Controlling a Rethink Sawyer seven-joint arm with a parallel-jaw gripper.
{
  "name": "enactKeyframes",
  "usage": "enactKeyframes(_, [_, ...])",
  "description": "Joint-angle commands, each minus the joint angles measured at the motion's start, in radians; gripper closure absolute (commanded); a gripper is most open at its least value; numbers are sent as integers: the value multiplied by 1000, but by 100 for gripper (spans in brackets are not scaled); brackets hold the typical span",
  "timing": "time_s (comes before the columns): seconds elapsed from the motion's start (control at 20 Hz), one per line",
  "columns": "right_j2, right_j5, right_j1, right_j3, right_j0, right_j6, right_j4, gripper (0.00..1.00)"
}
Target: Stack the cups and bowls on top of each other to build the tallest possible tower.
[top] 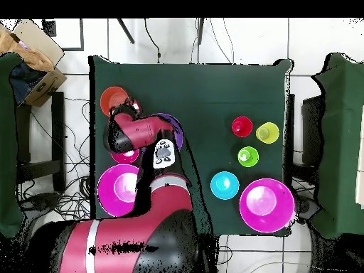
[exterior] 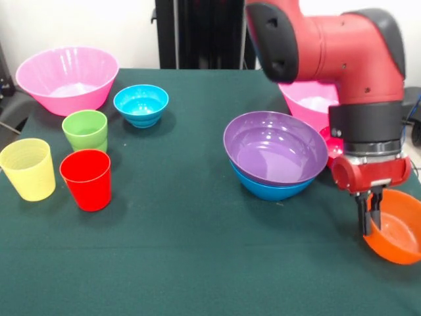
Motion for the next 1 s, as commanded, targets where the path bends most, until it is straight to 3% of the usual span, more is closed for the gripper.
enactKeyframes(0.05, [114, 432, -179, -30, -13, 50, 104, 100])
enactKeyframes(0.4, [97, 710, -192, -177, 28, 48, 162, 100])
enactKeyframes(0.8, [128, 874, -228, -230, 18, 7, 193, 100])
enactKeyframes(1.0, [146, 914, -271, -185, -10, -58, 196, 100])
